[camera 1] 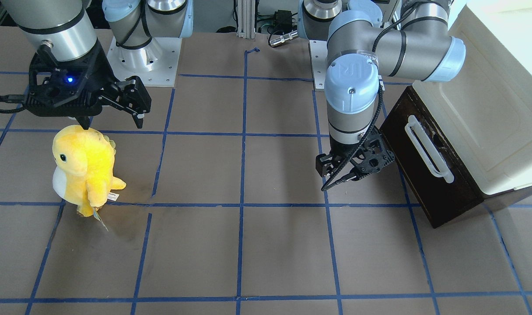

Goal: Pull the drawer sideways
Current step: 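Move the left gripper down toward the white drawer handle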

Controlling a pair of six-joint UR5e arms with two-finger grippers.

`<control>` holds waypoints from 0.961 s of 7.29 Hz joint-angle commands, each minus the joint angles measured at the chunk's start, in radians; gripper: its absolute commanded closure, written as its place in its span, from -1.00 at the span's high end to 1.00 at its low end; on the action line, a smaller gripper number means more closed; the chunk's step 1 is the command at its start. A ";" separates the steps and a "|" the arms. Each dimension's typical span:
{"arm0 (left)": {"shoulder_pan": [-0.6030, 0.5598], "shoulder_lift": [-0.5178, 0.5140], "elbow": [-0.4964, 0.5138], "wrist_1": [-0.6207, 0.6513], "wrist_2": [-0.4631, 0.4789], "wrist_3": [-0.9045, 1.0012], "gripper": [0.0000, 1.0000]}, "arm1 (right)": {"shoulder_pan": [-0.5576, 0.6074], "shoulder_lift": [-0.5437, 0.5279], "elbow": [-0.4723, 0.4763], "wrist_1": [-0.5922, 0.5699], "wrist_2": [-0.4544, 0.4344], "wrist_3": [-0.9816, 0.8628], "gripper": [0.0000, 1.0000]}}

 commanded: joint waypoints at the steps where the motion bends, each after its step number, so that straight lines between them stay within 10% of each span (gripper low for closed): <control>1: -0.008 -0.038 -0.012 -0.017 0.148 -0.052 1.00 | 0.000 0.000 0.000 0.000 0.000 0.000 1.00; 7: -0.024 -0.062 -0.059 -0.308 0.523 -0.049 1.00 | 0.000 0.000 0.000 0.000 0.000 0.000 1.00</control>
